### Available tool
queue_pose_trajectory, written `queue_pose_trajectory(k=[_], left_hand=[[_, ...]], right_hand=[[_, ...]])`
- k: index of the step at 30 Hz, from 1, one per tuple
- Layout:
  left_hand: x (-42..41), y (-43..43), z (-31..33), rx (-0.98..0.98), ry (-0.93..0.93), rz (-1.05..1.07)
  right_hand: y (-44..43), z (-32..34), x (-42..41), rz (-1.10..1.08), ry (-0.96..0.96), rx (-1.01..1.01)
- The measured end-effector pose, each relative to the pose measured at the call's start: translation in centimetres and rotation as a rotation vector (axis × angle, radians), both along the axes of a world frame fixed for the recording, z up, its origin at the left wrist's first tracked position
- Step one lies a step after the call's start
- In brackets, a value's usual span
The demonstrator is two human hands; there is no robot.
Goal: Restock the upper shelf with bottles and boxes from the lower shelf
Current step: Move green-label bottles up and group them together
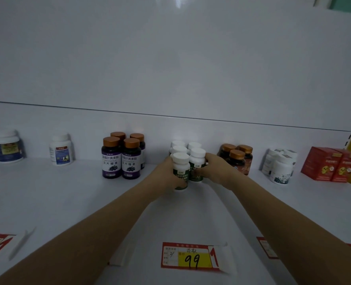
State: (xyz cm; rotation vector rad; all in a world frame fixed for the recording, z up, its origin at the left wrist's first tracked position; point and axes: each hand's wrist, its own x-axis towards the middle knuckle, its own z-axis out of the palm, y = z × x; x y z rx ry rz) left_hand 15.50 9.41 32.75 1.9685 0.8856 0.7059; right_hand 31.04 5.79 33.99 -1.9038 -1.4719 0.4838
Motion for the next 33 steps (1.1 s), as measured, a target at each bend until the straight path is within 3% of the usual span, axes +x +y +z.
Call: queue_pose_trajectory(k=[15,26,29,33], left_hand=[[0.6,0.0,-0.6,0.006,0.103,0.124],[1.0,-0.8,0.0,-0.016,0.19,0.218],[0.1,-2.0,0.6,0.047,0.344,0.256],[-2.2,-4.5,2.1,0.255,0.681,0.234]], right_hand=[[-0.6,0.7,-0.9,0.055,-0.054,-0.006],[-1.2,0.9,-1.1,0.028,-0.358,-0.123],[-3.5,1.1,-1.4,-0.009,-0.427,-0.165],[-7.0,2.1,-2.0,0.017,-0.558,-0.22]])
